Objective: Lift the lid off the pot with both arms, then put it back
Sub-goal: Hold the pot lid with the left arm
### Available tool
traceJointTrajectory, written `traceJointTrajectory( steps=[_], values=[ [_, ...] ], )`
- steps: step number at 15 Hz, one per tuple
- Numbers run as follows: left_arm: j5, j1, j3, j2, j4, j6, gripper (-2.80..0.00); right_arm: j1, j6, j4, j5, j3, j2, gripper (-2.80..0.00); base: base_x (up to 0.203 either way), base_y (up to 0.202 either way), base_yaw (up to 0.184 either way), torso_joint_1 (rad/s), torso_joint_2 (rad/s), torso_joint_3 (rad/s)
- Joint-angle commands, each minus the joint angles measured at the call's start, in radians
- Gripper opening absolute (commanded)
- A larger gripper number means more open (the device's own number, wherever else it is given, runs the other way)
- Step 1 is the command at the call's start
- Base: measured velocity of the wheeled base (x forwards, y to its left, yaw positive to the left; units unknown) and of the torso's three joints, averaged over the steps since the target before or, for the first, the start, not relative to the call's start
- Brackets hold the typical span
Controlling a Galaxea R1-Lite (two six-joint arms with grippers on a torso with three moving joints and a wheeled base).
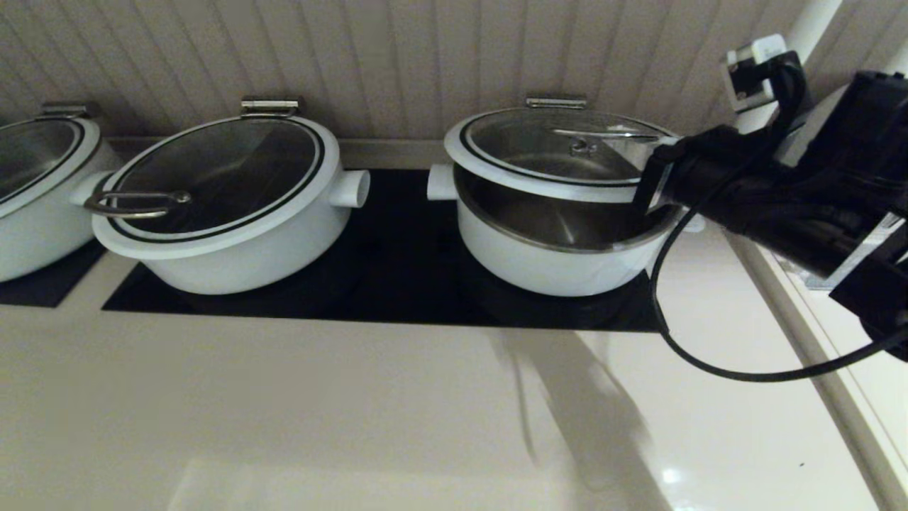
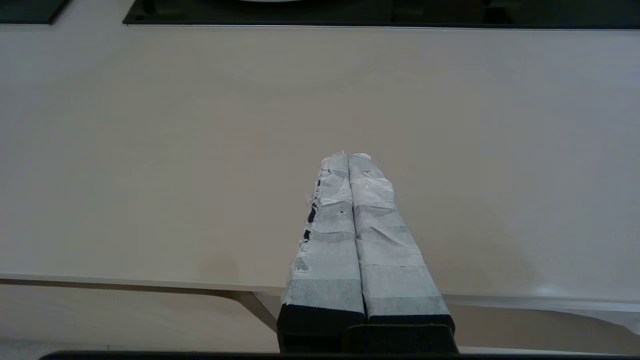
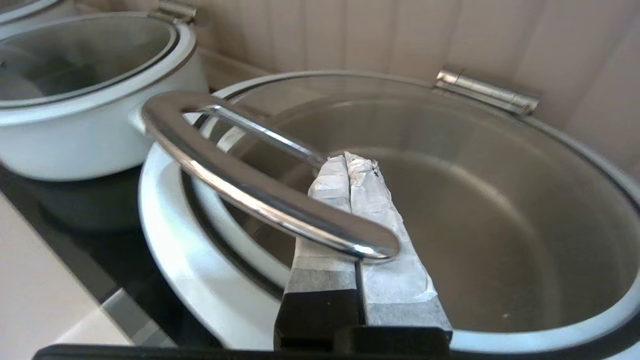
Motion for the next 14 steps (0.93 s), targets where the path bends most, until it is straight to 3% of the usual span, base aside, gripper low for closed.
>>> traceJointTrajectory(
  steps=[1, 4, 6, 8, 14],
  values=[
    [-0.001, -0.001, 0.0, 0.001, 0.004, 0.012, -2.8, -0.004, -0.001, -0.002, 0.002, -0.015, 0.005, -2.8, 0.0, 0.0, 0.0, 0.0, 0.0, 0.0],
    [-0.009, -0.001, -0.001, 0.0, 0.005, 0.044, -2.8, -0.004, -0.001, -0.002, 0.002, -0.015, 0.005, -2.8, 0.0, 0.0, 0.0, 0.0, 0.0, 0.0],
    [-0.039, 0.0, -0.006, 0.0, 0.009, 0.119, -2.8, -0.004, -0.001, -0.002, 0.002, -0.015, 0.005, -2.8, 0.0, 0.0, 0.0, 0.0, 0.0, 0.0],
    [-0.102, 0.0, -0.06, 0.049, 0.009, 0.142, -2.8, -0.006, -0.001, -0.002, 0.002, -0.015, 0.006, -2.8, 0.0, 0.0, 0.0, 0.0, 0.0, 0.0],
    [-0.297, -0.008, -0.443, 0.619, -0.084, 0.134, -2.8, -0.006, 0.001, -0.004, 0.003, -0.015, 0.011, -2.8, 0.0, 0.0, 0.0, 0.0, 0.0, 0.0]
  ],
)
